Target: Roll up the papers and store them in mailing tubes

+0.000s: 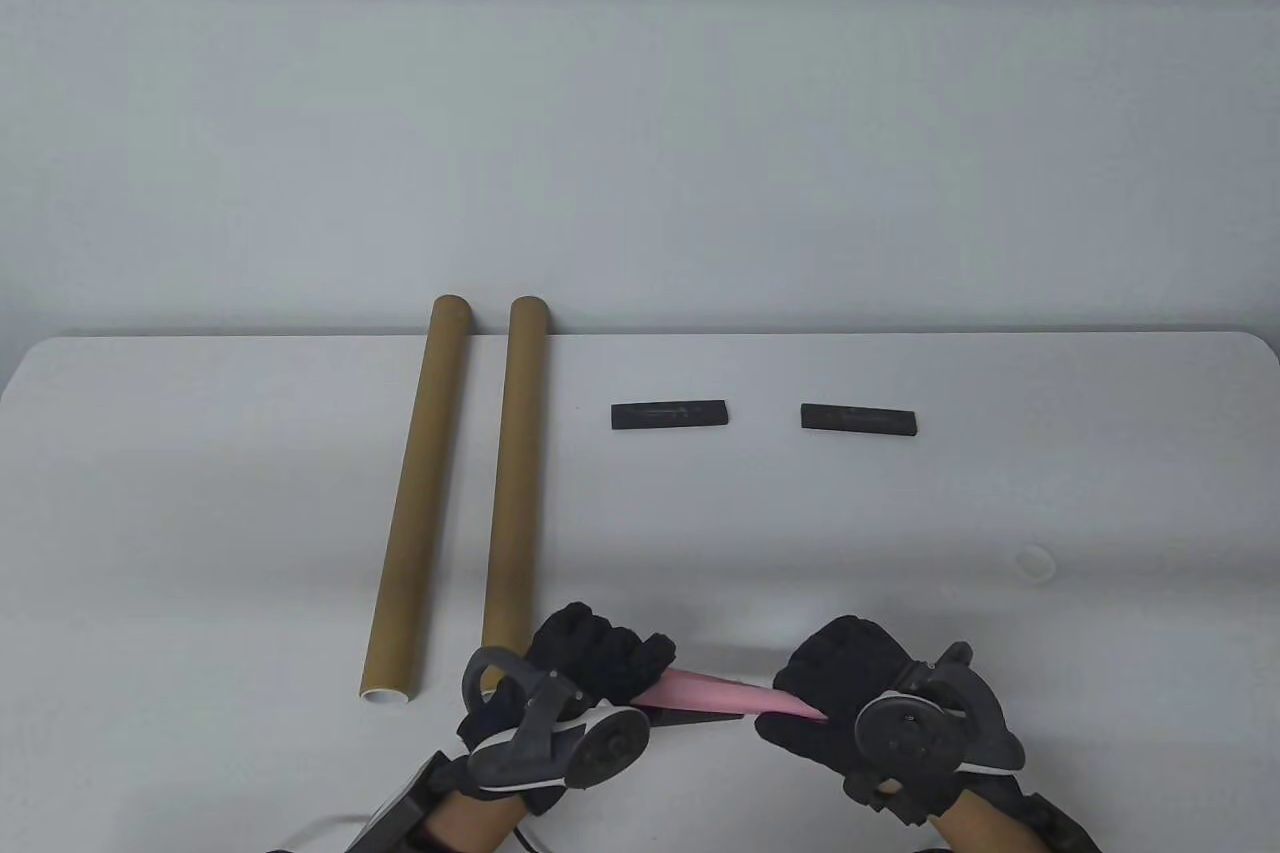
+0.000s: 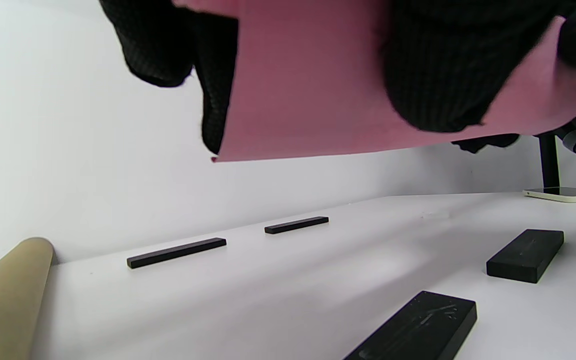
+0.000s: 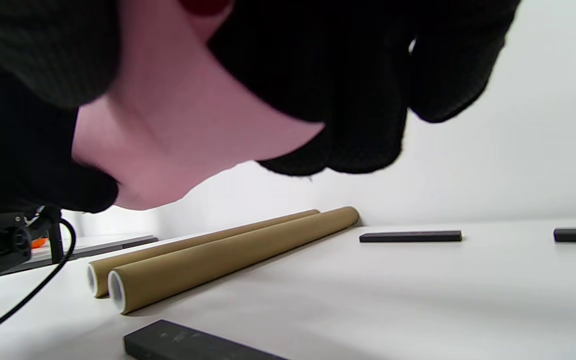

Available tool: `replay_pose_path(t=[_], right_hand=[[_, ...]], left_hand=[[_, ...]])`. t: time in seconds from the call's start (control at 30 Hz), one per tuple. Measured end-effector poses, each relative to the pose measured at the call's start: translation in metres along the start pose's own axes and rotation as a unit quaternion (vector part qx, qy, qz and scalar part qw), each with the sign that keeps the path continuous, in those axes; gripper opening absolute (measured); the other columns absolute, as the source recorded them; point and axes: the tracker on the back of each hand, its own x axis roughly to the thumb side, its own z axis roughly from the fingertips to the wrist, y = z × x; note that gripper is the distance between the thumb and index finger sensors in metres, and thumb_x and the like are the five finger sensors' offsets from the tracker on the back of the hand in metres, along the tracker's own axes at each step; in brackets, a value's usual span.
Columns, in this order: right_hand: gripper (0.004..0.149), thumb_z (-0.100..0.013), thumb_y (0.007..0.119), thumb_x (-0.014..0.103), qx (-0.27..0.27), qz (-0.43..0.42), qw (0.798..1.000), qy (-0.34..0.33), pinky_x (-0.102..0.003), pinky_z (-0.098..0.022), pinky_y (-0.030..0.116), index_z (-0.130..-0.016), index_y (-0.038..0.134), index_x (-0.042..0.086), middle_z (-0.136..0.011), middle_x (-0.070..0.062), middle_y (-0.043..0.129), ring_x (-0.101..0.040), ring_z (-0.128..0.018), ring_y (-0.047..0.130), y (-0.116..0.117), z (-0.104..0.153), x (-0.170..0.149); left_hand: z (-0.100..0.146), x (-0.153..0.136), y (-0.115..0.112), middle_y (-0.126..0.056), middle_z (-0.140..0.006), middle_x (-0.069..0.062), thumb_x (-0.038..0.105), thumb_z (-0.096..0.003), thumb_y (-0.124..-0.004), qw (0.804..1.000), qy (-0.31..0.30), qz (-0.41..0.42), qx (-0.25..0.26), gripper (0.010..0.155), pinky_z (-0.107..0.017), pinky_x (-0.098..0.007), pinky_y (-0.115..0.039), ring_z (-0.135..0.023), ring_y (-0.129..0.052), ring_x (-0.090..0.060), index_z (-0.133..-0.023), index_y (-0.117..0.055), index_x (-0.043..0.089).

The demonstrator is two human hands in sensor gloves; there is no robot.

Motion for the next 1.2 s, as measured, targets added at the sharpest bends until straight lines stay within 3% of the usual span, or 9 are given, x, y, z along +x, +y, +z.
replay_pose_path(t=[0.07,0.23,0.3,0.4,0.53,0.73,0.9,1.0,1.2], right_hand=[[0.057,-0.042,0.076,0.067,0.003,-0.006,1.000,0.001,-0.063,-0.058,0.080,-0.063,0.100,0.019,-0.064,-0.007,0.105,-0.037,-0.064,0.104,0.000,0.001,-0.002],[0.060,-0.042,0.088,0.055,-0.017,0.016,1.000,-0.015,-0.067,-0.066,0.070,-0.092,0.081,0.021,-0.092,-0.009,0.087,-0.042,-0.088,0.088,-0.002,0.004,0.001],[0.056,-0.043,0.089,0.052,-0.018,0.014,1.000,-0.020,-0.067,-0.066,0.070,-0.090,0.083,0.022,-0.090,-0.008,0.089,-0.041,-0.086,0.089,-0.003,0.003,0.002],[0.053,-0.044,0.085,0.057,-0.011,0.007,1.000,-0.016,-0.067,-0.064,0.073,-0.080,0.091,0.020,-0.079,-0.008,0.097,-0.039,-0.078,0.096,-0.005,0.002,0.001],[0.057,-0.043,0.077,0.064,0.002,-0.033,0.999,-0.004,-0.066,-0.060,0.076,-0.066,0.099,0.017,-0.063,-0.008,0.105,-0.038,-0.064,0.103,-0.002,0.001,-0.005],[0.062,-0.043,0.089,0.054,0.000,0.003,1.000,-0.012,-0.071,-0.066,0.066,-0.093,0.081,0.020,-0.093,-0.010,0.087,-0.044,-0.088,0.086,-0.003,0.002,-0.004],[0.053,-0.044,0.085,0.056,0.008,-0.008,1.000,-0.011,-0.072,-0.065,0.067,-0.080,0.092,0.019,-0.080,-0.008,0.097,-0.041,-0.079,0.095,-0.001,-0.001,-0.004],[0.056,-0.044,0.078,0.063,0.024,-0.043,0.999,-0.006,-0.071,-0.062,0.070,-0.067,0.099,0.017,-0.067,-0.008,0.104,-0.039,-0.068,0.102,0.002,-0.002,-0.007],[0.065,-0.042,0.086,0.059,0.007,-0.022,1.000,-0.012,-0.071,-0.066,0.066,-0.092,0.083,0.017,-0.092,-0.012,0.088,-0.045,-0.087,0.087,0.001,0.000,-0.006]], left_hand=[[-0.001,-0.001,0.000,-0.101,-0.054,0.013,0.061,-0.0325,-0.086,1.000,-0.002,0.009,-0.003,0.055,-0.066,-0.041,-0.080,-0.051,-0.108,-0.009,-0.081,-0.085,0.036],[-0.003,-0.008,-0.003,-0.104,-0.041,0.012,0.066,-0.0313,-0.082,0.999,0.010,0.041,-0.023,0.057,-0.063,-0.041,-0.083,-0.036,-0.110,-0.008,-0.076,-0.091,0.032],[-0.002,-0.007,-0.004,-0.104,-0.046,0.012,0.066,-0.0312,-0.081,0.999,0.009,0.033,-0.021,0.058,-0.065,-0.042,-0.082,-0.041,-0.110,-0.009,-0.078,-0.089,0.033],[0.000,-0.005,-0.003,-0.098,-0.072,0.010,0.060,-0.0334,-0.085,1.000,0.008,0.004,-0.002,0.060,-0.071,-0.046,-0.074,-0.067,-0.105,-0.013,-0.088,-0.079,0.036],[0.002,-0.004,0.000,-0.098,-0.064,0.012,0.059,-0.0339,-0.085,1.000,-0.006,0.004,0.012,0.056,-0.071,-0.045,-0.074,-0.060,-0.106,-0.011,-0.085,-0.081,0.036],[-0.002,-0.011,-0.002,-0.105,-0.042,0.012,0.067,-0.0303,-0.082,0.999,0.018,0.034,-0.014,0.056,-0.067,-0.042,-0.080,-0.038,-0.111,-0.008,-0.072,-0.093,0.032],[-0.001,-0.009,-0.002,-0.100,-0.067,0.010,0.065,-0.0313,-0.083,1.000,0.007,0.020,0.000,0.063,-0.071,-0.046,-0.074,-0.063,-0.107,-0.013,-0.086,-0.082,0.034],[-0.001,-0.006,-0.002,-0.098,-0.068,0.010,0.063,-0.0322,-0.085,1.000,-0.007,0.004,0.010,0.063,-0.071,-0.047,-0.073,-0.064,-0.106,-0.013,-0.088,-0.079,0.034],[-0.003,-0.010,-0.002,-0.104,-0.047,0.012,0.068,-0.0303,-0.081,1.000,-0.005,0.028,-0.007,0.060,-0.068,-0.044,-0.079,-0.042,-0.110,-0.010,-0.078,-0.089,0.031]])
